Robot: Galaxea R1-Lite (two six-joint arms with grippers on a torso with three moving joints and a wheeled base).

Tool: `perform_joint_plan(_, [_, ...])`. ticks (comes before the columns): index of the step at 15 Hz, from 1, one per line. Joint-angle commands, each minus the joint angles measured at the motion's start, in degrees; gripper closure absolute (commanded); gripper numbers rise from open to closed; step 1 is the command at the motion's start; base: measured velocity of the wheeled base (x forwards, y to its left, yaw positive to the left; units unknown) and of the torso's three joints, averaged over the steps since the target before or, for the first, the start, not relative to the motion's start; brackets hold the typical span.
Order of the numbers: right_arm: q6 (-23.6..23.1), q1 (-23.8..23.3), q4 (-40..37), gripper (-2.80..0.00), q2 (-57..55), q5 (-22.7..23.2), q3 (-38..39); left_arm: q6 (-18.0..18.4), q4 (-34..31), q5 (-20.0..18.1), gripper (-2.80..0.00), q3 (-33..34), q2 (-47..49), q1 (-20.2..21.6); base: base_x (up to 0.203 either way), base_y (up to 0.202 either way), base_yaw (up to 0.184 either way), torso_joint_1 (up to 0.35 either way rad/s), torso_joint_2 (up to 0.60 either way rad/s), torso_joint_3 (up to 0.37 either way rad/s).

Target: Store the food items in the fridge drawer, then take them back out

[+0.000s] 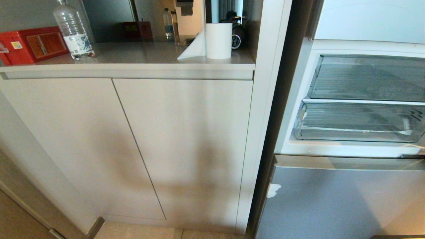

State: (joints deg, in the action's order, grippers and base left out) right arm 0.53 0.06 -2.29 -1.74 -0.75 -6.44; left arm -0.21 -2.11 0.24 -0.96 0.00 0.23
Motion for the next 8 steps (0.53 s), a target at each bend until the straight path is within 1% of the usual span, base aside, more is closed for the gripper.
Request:
perform_joint_plan(1, [1.4, 0.1, -0.8, 0.0, -10.3, 2.1, -6.3, 0.0, 0.0, 0.0, 0.0, 0.0, 0.1, 0.0, 0.0, 0.0, 0.0, 0.0, 0.0, 0.0])
perform_joint_plan(2, [2.4, 0.2, -1.0, -2.8, -15.9, 3.9, -8.8, 0.0, 0.0, 0.0, 0.0, 0.0, 0.1, 0.0, 0.0, 0.0, 0.0, 0.0, 0.0, 0.0])
perform_joint_plan(4, [3.5, 0.2, 0.5, -2.8, -26.8, 7.6, -12.3, 0.0, 0.0, 0.0, 0.0, 0.0, 0.1, 0.0, 0.0, 0.0, 0.0, 0.0, 0.0, 0.0])
perform_joint_plan(6, [4.1, 0.3, 6.7, -2.8, -39.1, 10.4, -13.8, -0.1, 0.0, 0.0, 0.0, 0.0, 0.1, 0.0, 0.0, 0.0, 0.0, 0.0, 0.0, 0.0])
perform_joint_plan(8, [4.3, 0.5, 15.4, -2.8, -51.8, 12.0, -14.6, 0.0, 0.0, 0.0, 0.0, 0.0, 0.1, 0.0, 0.0, 0.0, 0.0, 0.0, 0.0, 0.0])
